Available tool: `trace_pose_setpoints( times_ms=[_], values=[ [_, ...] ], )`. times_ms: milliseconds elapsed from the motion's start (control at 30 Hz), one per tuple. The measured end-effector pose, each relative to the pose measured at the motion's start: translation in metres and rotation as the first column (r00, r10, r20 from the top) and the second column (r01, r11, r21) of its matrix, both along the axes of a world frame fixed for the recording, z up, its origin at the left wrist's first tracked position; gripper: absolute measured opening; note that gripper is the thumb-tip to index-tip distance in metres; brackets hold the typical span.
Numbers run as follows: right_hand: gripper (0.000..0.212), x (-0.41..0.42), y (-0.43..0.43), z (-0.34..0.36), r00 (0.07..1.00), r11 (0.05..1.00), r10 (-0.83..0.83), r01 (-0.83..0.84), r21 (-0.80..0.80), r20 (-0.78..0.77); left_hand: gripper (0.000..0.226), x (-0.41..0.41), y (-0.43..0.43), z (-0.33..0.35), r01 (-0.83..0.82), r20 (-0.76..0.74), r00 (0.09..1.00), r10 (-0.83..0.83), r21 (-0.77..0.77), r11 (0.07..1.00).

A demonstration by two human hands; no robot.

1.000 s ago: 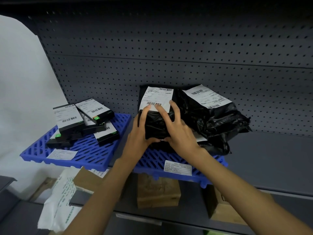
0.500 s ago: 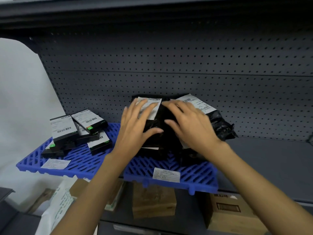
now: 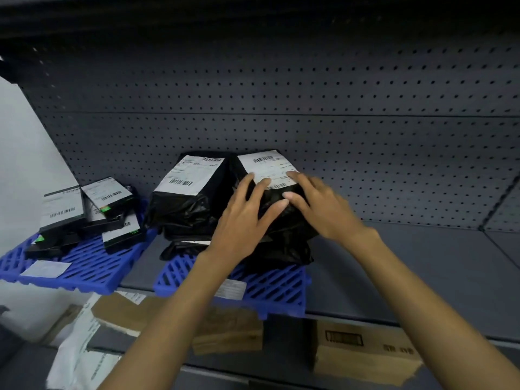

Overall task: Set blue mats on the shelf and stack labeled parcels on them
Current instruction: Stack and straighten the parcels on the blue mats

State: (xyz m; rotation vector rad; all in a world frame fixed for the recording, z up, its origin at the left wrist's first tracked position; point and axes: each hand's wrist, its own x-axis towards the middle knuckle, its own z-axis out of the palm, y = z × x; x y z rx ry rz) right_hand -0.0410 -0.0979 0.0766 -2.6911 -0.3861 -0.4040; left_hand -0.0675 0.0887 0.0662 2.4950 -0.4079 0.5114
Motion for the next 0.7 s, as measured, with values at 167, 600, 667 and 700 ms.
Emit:
trace_pose_setpoints(
  times_ms=[167, 600, 667, 700],
  values=[
    [0.064, 0.011, -0.019, -0.004, 0.978, 0.974, 0.203, -0.197, 0.114, -0.049, 0.062, 0.003, -0.016, -0.008, 0.041, 0.0, 0.999, -0.041, -0.103, 0.994],
    [0.06, 0.03, -0.058, -0.014, 0.917, 0.894, 0.393, -0.362, 0.264, -0.075, 0.094, -0.017, -0.074, -0.026, -0.104, 0.038, 0.993, 0.108, -0.095, 0.99],
    [0.061, 0.027, -0.055, -0.011, 0.913, 0.884, 0.404, -0.376, 0.277, -0.051, 0.091, -0.016, -0.076, -0.029, -0.097, 0.051, 0.993, 0.102, -0.101, 0.99],
    [0.062, 0.026, -0.053, -0.009, 0.911, 0.88, 0.411, -0.383, 0.279, -0.045, 0.09, -0.015, -0.073, -0.029, -0.086, 0.049, 0.995, 0.092, -0.12, 0.989]
  ],
)
